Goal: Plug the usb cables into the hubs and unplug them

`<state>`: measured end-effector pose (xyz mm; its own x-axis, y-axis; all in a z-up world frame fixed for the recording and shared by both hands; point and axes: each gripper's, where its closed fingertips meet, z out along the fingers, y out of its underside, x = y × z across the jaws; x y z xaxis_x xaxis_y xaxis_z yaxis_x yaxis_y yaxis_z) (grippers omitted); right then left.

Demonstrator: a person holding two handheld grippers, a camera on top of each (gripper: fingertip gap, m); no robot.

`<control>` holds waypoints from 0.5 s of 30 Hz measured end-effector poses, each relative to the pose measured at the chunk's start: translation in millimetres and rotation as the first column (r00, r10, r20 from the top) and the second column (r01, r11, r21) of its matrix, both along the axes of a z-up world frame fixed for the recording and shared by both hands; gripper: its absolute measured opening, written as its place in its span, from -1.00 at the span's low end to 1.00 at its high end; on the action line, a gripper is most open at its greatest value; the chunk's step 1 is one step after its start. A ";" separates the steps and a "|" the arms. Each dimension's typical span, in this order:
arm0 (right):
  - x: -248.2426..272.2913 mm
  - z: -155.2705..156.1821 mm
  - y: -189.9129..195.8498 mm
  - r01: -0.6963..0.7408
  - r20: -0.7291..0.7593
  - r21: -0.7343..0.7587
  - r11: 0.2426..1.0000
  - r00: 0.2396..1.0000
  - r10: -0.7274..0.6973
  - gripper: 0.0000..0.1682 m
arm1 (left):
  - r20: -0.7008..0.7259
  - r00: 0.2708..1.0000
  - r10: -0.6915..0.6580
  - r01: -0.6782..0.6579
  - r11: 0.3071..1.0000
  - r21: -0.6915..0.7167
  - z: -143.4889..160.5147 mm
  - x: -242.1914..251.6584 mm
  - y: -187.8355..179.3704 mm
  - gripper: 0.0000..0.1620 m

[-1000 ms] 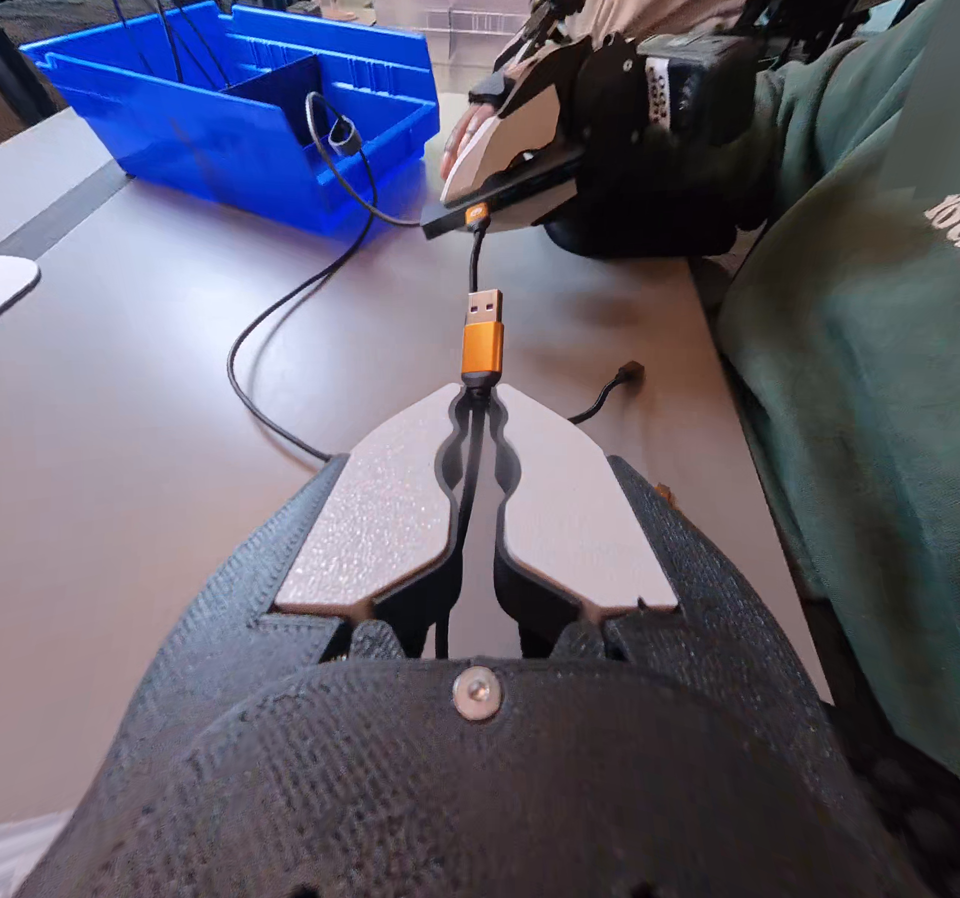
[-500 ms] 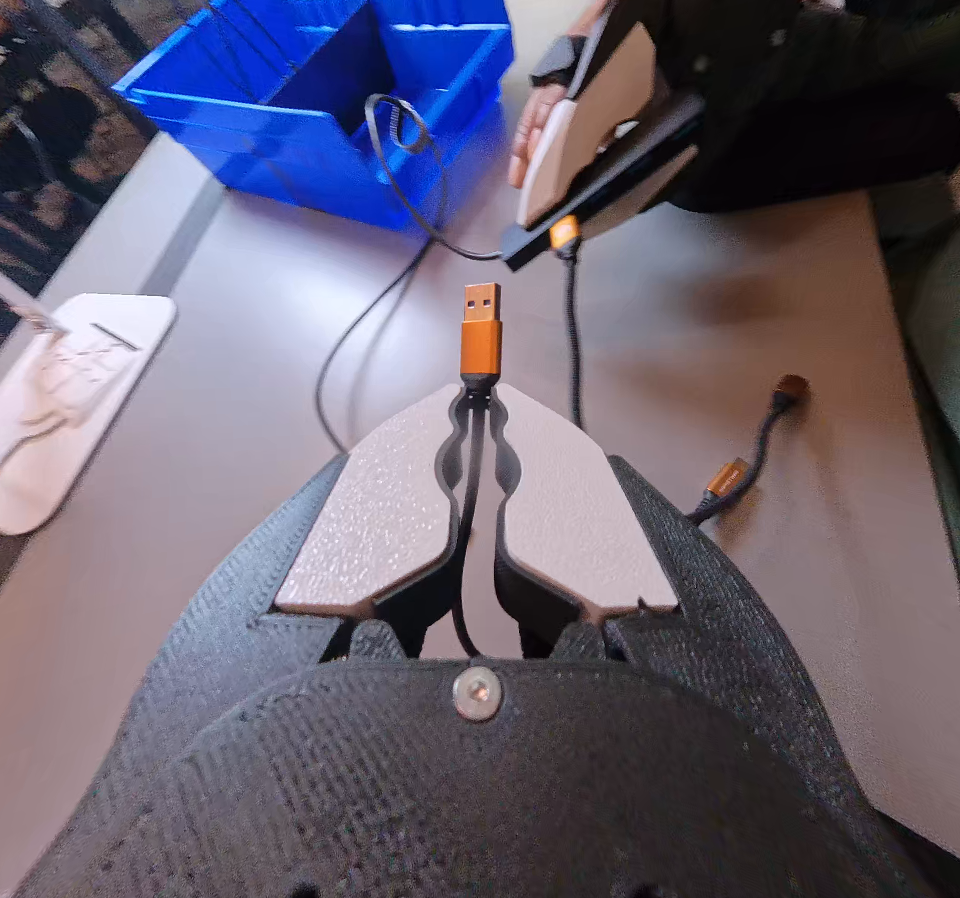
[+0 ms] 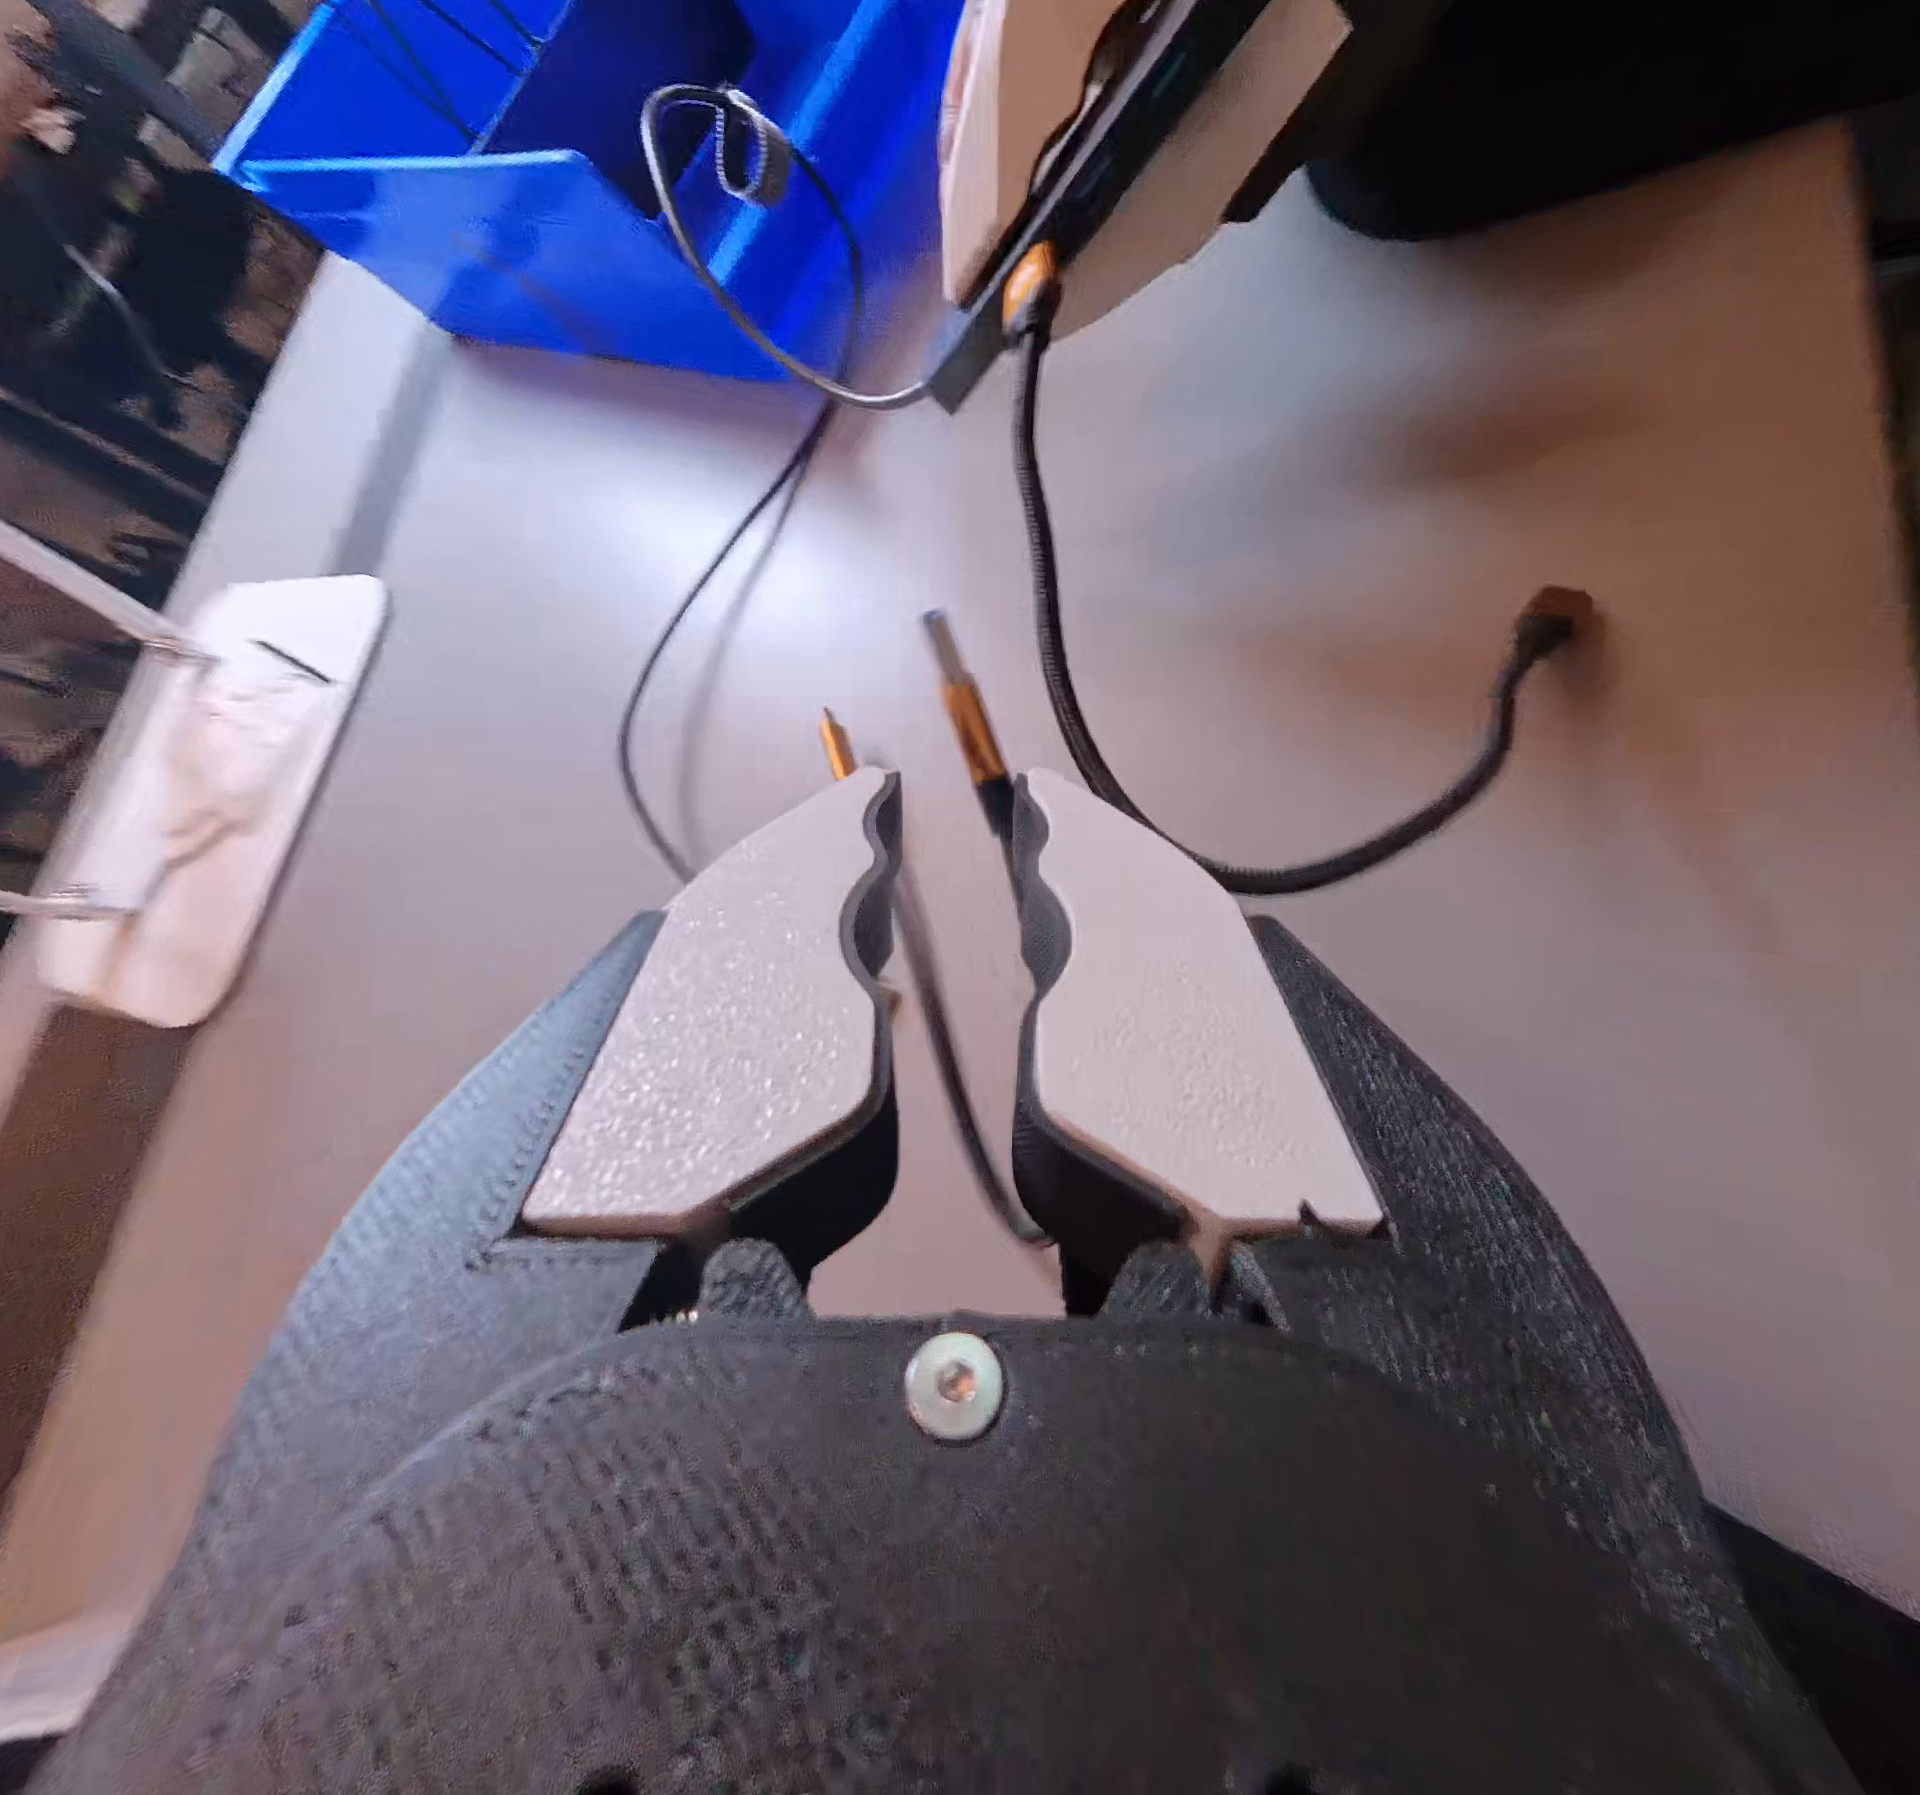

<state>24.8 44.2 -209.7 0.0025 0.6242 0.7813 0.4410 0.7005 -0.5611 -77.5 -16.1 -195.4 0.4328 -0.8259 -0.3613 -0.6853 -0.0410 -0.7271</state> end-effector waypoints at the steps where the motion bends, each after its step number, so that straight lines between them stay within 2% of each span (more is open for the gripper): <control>1: -0.3 -0.9 0.0 -0.002 0.004 -0.001 1.000 1.000 0.002 -0.85 | 0.045 0.999 -0.010 0.012 0.999 -0.030 -0.7 0.5 -4.4 -0.75; 6: 0.3 -1.8 -1.1 -0.011 0.011 -0.005 1.000 1.000 0.011 -0.85 | 0.236 0.972 -0.011 0.058 0.979 -0.194 4.2 -8.7 -15.0 -0.71; 10: 2.7 3.0 2.1 0.004 -0.010 -0.014 1.000 1.000 -0.004 -0.85 | 0.193 0.981 -0.035 0.094 0.947 -0.306 -26.2 -11.2 -22.0 -0.76; 15: 4.8 8.0 3.0 0.004 -0.034 -0.023 1.000 0.999 -0.004 -0.85 | 0.121 0.976 -0.181 0.213 0.906 -0.365 -72.6 17.9 -42.3 -0.77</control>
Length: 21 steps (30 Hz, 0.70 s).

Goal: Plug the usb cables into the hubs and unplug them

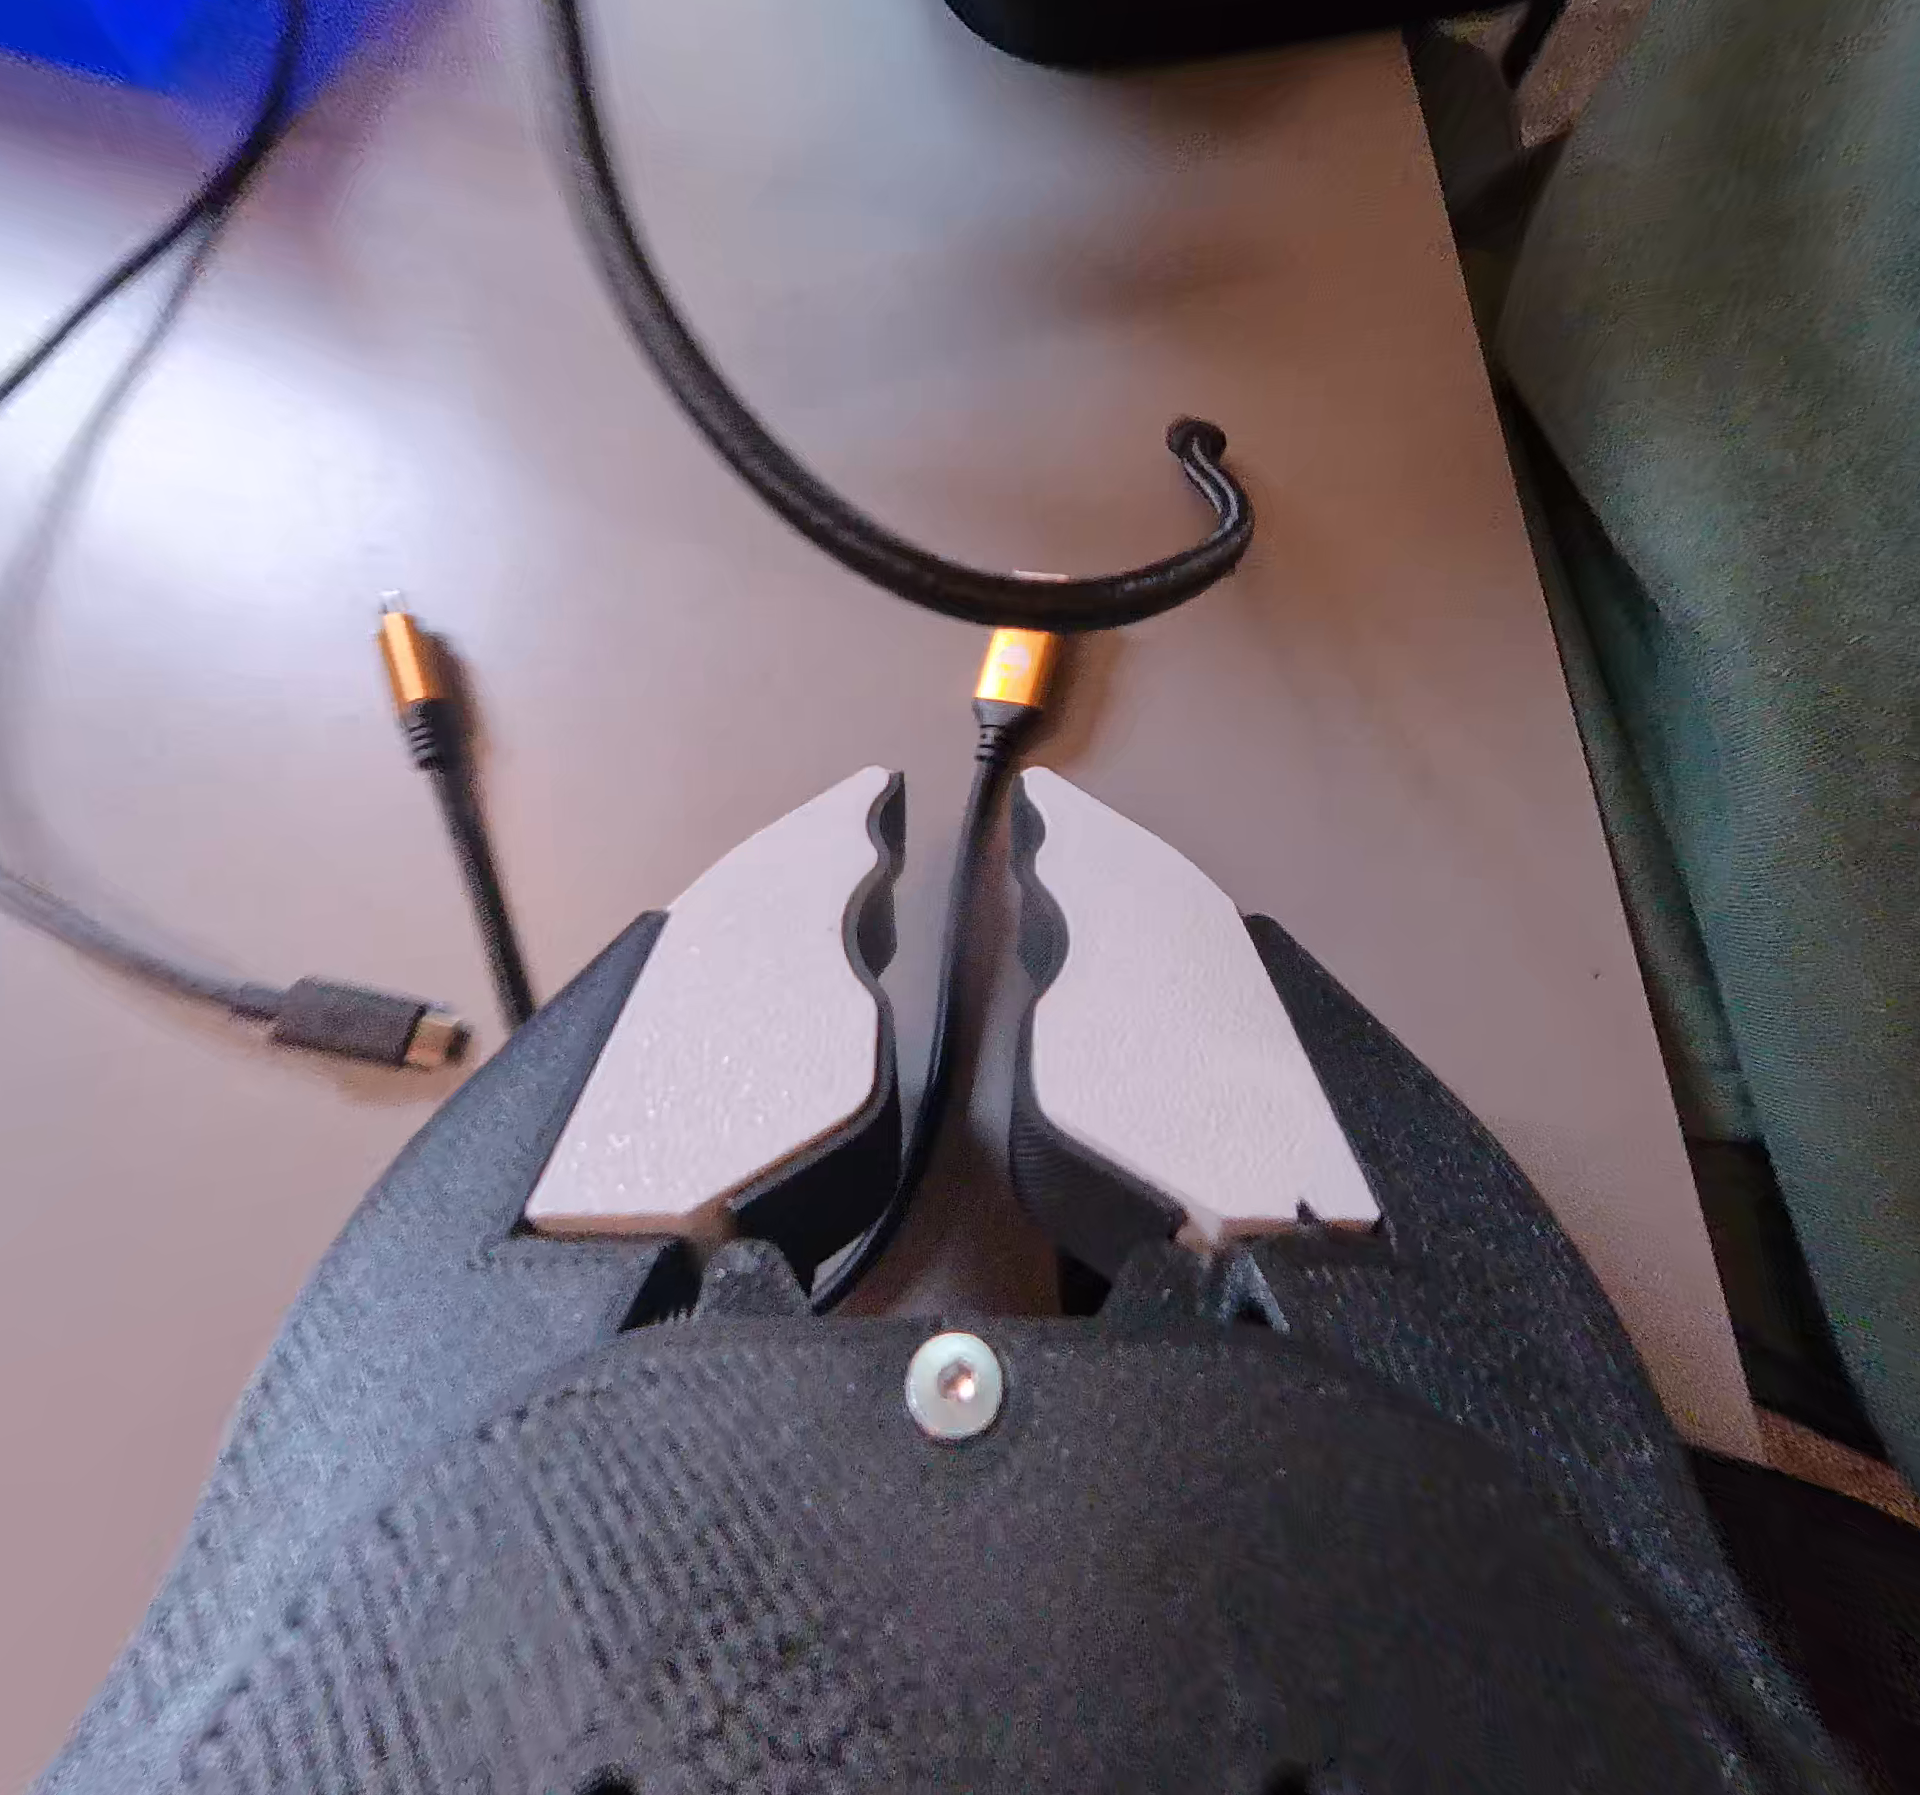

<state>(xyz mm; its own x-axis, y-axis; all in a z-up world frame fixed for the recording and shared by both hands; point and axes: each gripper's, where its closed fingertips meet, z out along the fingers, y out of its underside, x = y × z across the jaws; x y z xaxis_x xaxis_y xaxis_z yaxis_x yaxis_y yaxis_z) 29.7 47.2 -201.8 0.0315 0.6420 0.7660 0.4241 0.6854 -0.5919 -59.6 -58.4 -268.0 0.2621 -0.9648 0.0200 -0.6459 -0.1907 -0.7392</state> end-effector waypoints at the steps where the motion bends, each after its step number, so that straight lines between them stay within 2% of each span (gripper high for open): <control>1: 0.5 1.2 -0.1 -0.001 -0.006 -0.003 1.000 1.000 0.001 -0.85 | -0.024 0.999 -0.024 0.024 1.000 -0.005 -6.6 4.7 -2.4 -0.74; 6: 2.3 3.8 -0.4 -0.004 -0.016 -0.006 1.000 1.000 0.004 -0.85 | -0.117 0.992 -0.052 0.054 0.998 0.020 -16.6 12.7 3.9 -0.78; 10: 3.6 4.1 -0.4 -0.003 -0.018 -0.005 1.000 1.000 0.003 -0.85 | -0.127 0.989 -0.075 0.084 0.994 0.071 -16.8 19.3 3.2 -0.91; 12: 3.9 4.0 0.0 -0.003 -0.018 -0.006 1.000 1.000 0.003 -0.85 | -0.149 0.988 -0.049 0.064 0.993 0.098 -16.8 16.9 5.8 -0.91; 14: 4.1 4.1 0.3 -0.001 -0.018 -0.005 1.000 1.000 0.001 -0.85 | -0.208 0.977 0.035 -0.006 0.991 0.137 -15.5 0.7 16.9 -0.92; 17: 4.3 4.9 0.2 0.000 -0.021 -0.007 1.000 1.000 0.000 -0.85 | -0.137 0.970 0.202 -0.178 0.969 0.172 16.3 -33.5 37.3 -0.92; 21: 2.3 1.7 0.8 -0.007 -0.018 -0.032 0.999 1.000 0.006 -0.85 | -0.005 0.932 0.362 -0.345 0.891 0.296 95.3 -72.1 51.5 -0.92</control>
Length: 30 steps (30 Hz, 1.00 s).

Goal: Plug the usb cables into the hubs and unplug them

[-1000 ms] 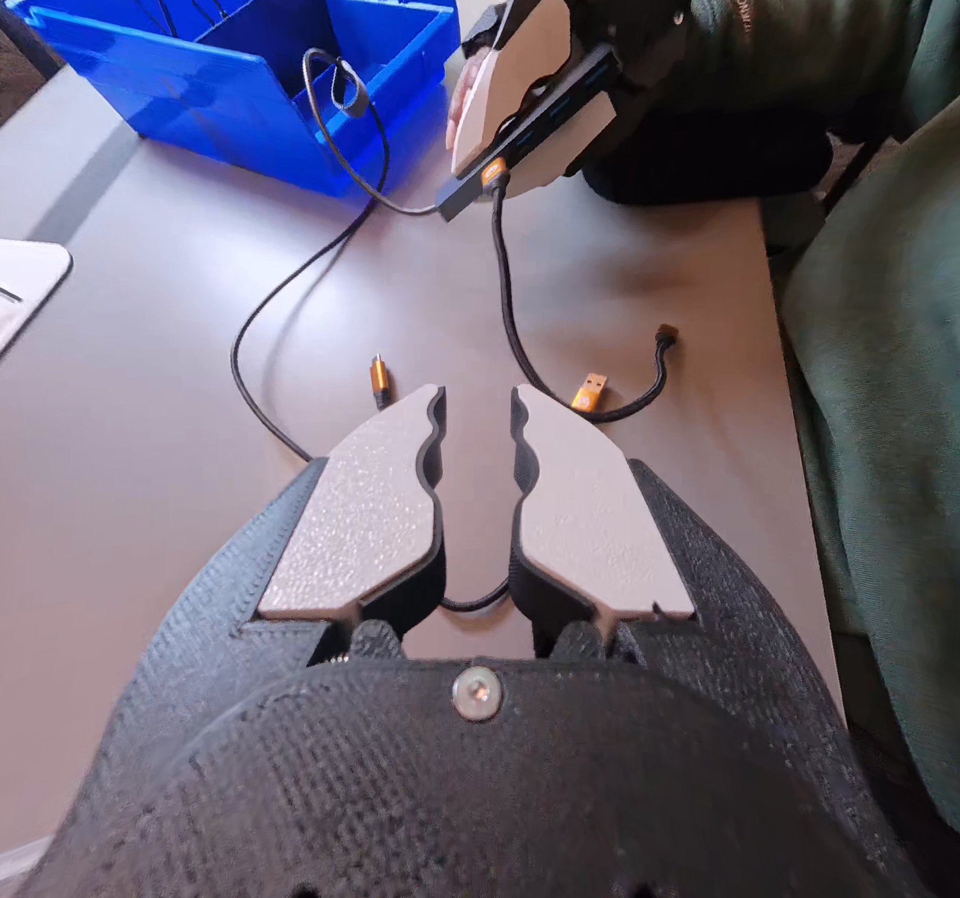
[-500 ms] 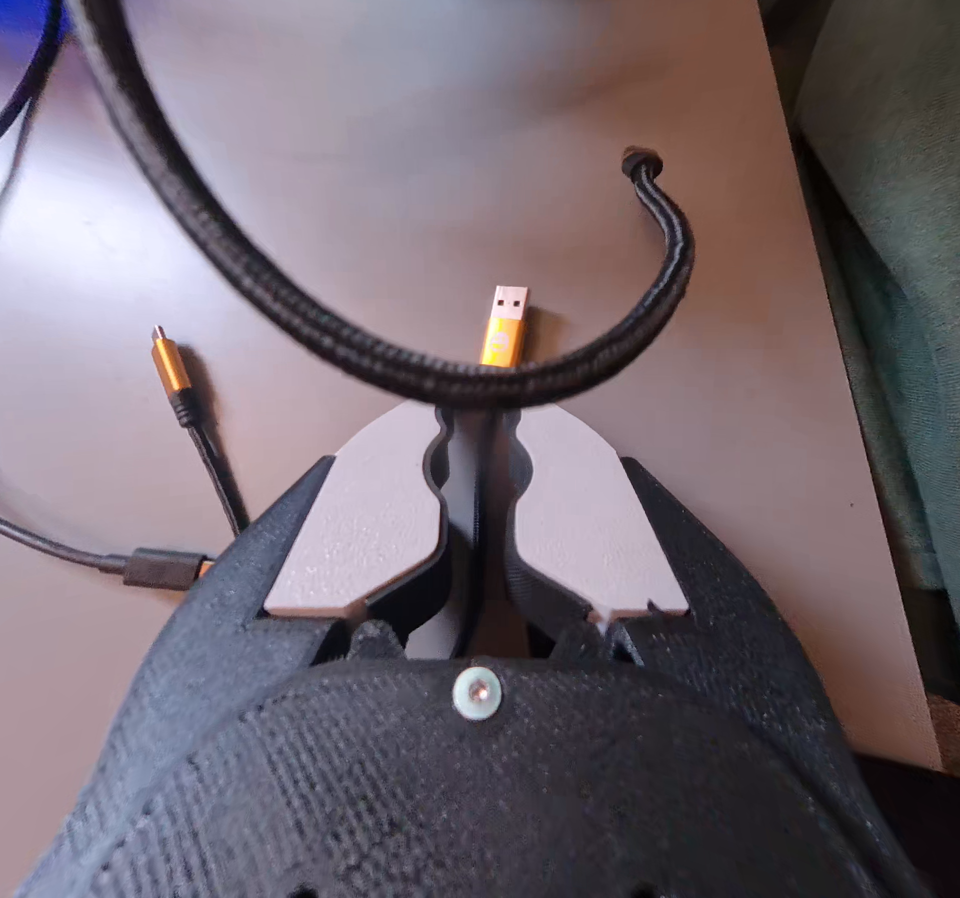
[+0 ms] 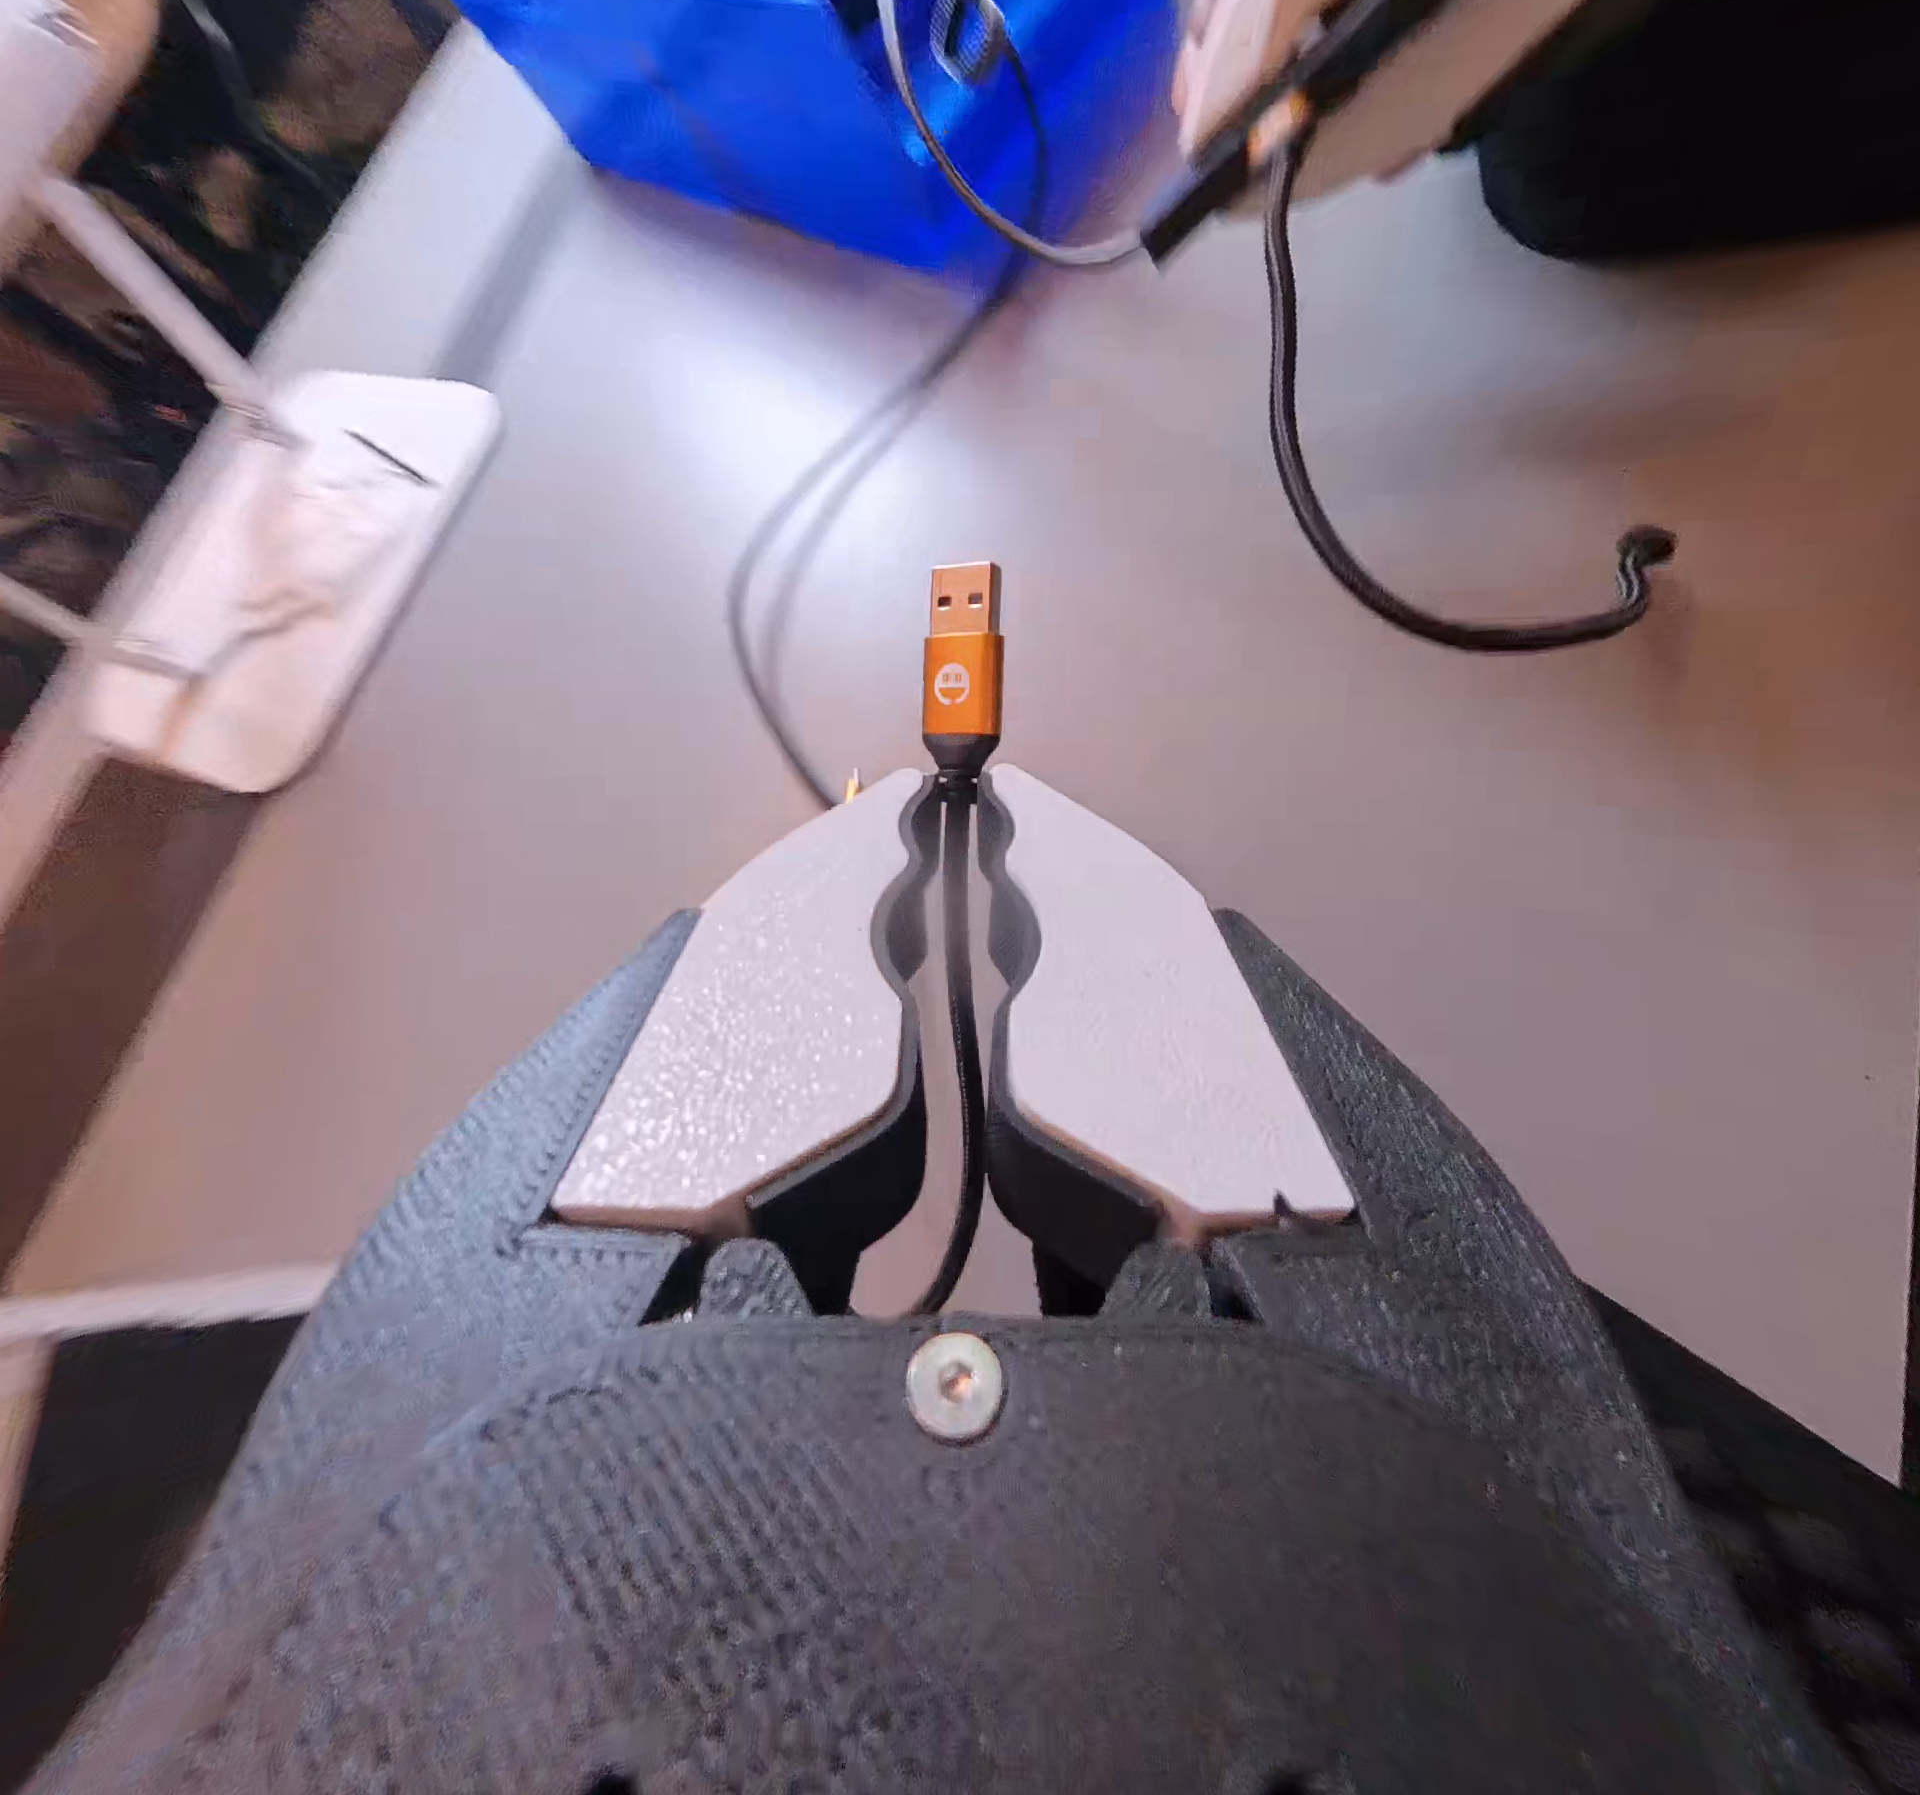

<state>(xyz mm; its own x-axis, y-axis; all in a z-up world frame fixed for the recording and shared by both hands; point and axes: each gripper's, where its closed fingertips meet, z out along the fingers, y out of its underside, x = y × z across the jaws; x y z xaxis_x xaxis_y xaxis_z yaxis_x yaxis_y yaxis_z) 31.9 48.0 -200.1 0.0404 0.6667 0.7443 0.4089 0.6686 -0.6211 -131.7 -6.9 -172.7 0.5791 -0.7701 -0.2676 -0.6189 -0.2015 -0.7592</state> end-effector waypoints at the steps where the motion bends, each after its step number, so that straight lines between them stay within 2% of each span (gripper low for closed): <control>1: -0.9 -1.6 0.4 0.001 0.007 -0.004 1.000 1.000 -0.001 -0.85 | -0.020 1.000 0.019 -0.018 0.999 0.046 18.0 -4.3 -0.5 -0.92; 4: -2.9 -8.3 3.3 0.024 0.049 0.018 1.000 0.999 -0.025 -0.85 | -0.076 0.997 0.032 -0.020 0.988 0.151 66.2 0.8 -7.3 -0.92; 6: -4.9 -12.8 4.4 0.045 0.085 0.058 0.997 0.995 -0.050 -0.85 | -0.097 0.995 -0.030 0.042 0.991 0.126 77.5 24.2 -15.8 -0.92; 8: -8.7 -16.4 2.7 0.055 0.112 0.079 0.995 0.992 -0.064 -0.85 | -0.140 0.984 -0.114 0.121 0.992 0.043 60.9 56.7 -19.9 -0.92; 10: -12.1 -17.5 0.4 0.063 0.126 0.097 0.993 0.989 -0.075 -0.85 | -0.175 0.965 -0.193 0.182 0.980 -0.074 27.1 87.4 -20.4 -0.92; 13: -14.2 -17.5 -1.9 0.076 0.139 0.138 0.988 0.986 -0.095 -0.85 | -0.198 0.945 -0.259 0.222 0.957 -0.188 -15.3 116.0 -15.1 -0.92; 15: -14.3 -17.7 -2.9 0.079 0.154 0.191 0.978 0.982 -0.109 -0.85 | -0.170 0.944 -0.282 0.236 0.940 -0.246 -29.3 127.4 -12.4 -0.92; 23: -16.0 -21.7 -2.5 0.078 0.206 0.338 0.938 0.966 -0.154 -0.85 | -0.163 0.950 -0.267 0.208 0.928 -0.309 -40.6 129.7 0.5 -0.92; 30: -16.2 -19.8 1.2 0.118 0.210 0.440 0.890 0.950 -0.230 -0.85 | -0.004 0.970 -0.244 0.223 0.896 -0.383 -43.1 132.3 2.0 -0.92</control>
